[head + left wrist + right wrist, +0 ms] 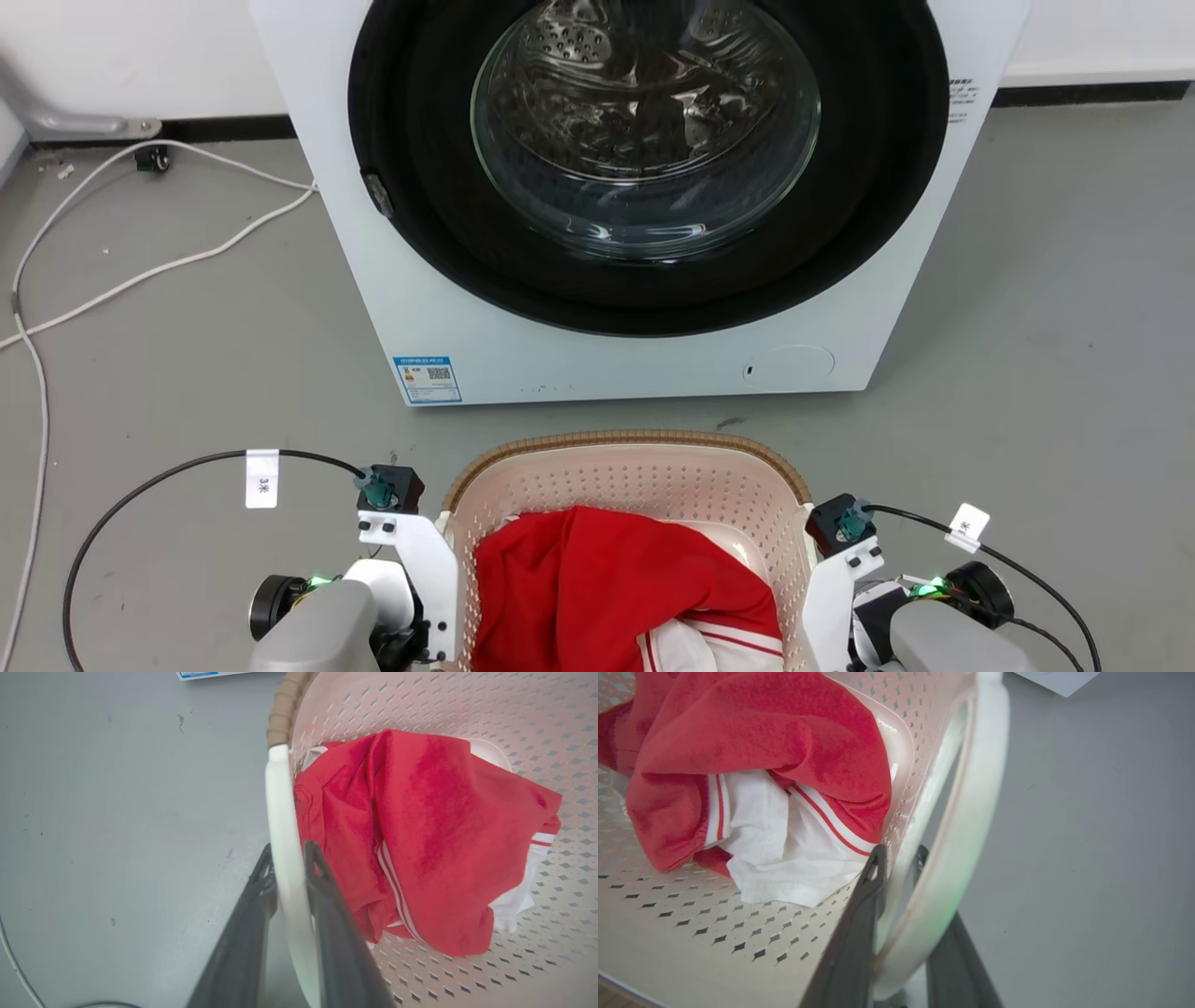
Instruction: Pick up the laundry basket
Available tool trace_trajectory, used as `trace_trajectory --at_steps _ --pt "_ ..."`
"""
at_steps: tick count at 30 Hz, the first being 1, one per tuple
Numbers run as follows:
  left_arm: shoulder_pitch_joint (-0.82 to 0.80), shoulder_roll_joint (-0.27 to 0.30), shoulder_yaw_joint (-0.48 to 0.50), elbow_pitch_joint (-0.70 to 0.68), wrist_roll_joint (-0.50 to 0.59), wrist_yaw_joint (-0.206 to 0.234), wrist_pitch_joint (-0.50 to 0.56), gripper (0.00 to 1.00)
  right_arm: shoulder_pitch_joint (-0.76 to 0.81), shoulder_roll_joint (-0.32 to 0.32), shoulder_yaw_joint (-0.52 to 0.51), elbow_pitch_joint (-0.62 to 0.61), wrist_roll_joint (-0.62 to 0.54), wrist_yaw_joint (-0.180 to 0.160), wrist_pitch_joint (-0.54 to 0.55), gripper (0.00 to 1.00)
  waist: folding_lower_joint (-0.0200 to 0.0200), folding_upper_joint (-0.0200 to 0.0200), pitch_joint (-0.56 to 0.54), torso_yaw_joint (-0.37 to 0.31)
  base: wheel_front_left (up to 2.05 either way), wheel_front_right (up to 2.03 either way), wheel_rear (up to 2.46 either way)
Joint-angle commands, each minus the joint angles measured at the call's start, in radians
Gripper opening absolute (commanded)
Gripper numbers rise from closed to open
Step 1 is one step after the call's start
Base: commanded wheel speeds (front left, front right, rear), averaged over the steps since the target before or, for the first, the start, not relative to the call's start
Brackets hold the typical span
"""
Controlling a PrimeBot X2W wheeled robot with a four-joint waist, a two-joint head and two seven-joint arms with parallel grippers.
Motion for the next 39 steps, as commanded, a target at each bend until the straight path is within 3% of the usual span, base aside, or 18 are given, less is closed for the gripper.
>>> trace_trajectory --at_steps 1,22,39 --pt "0.007 0.000 -0.010 -0.015 -0.011 -0.002 0.010 0.00 0.011 0.007 0.022 -0.013 0.010 0.013 0.007 0.00 0.0002 -0.0001 -0.013 -0.005 0.00 0.00 0.00" --pt "0.026 0.035 -0.134 -0.071 -0.143 -0.003 0.172 0.00 0.021 -0.013 0.171 -0.035 0.205 0.013 0.108 0.00 0.0002 -0.0001 -0.070 -0.002 0.00 0.00 0.00" --pt "0.015 0.047 -0.208 -0.069 -0.208 -0.003 0.195 0.00 0.006 -0.024 0.256 -0.037 0.307 0.013 0.136 0.00 0.0002 -0.0001 -0.073 0.003 0.00 0.00 0.00"
